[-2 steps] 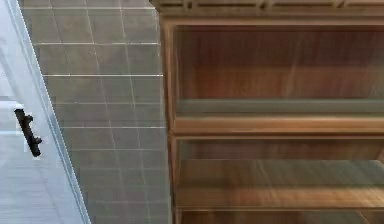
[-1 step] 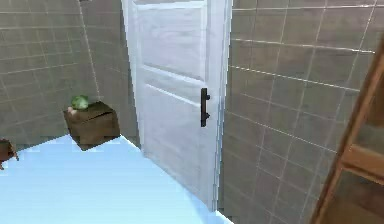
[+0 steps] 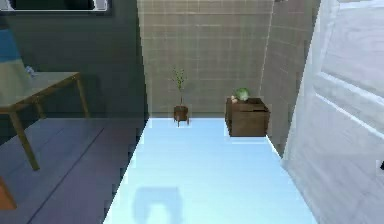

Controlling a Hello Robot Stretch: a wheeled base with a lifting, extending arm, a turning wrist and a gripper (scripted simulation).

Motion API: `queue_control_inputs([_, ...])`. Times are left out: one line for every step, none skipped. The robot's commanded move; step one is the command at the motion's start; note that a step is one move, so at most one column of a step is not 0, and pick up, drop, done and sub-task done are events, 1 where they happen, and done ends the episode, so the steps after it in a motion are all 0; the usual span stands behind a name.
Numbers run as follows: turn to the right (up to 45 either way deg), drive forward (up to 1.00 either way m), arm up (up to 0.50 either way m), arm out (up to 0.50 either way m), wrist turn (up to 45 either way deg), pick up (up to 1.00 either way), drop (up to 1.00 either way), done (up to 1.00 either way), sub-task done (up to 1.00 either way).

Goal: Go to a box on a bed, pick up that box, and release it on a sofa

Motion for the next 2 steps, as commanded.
queue_control_inputs([-45.0, 0.00, 0.00, 0.00, 0.0, 0.00, 0.00, 0.00, 0.00])
queue_control_inputs([-27.0, 0.00, 0.00, 0.00, 0.0, 0.00, 0.00, 0.00, 0.00])
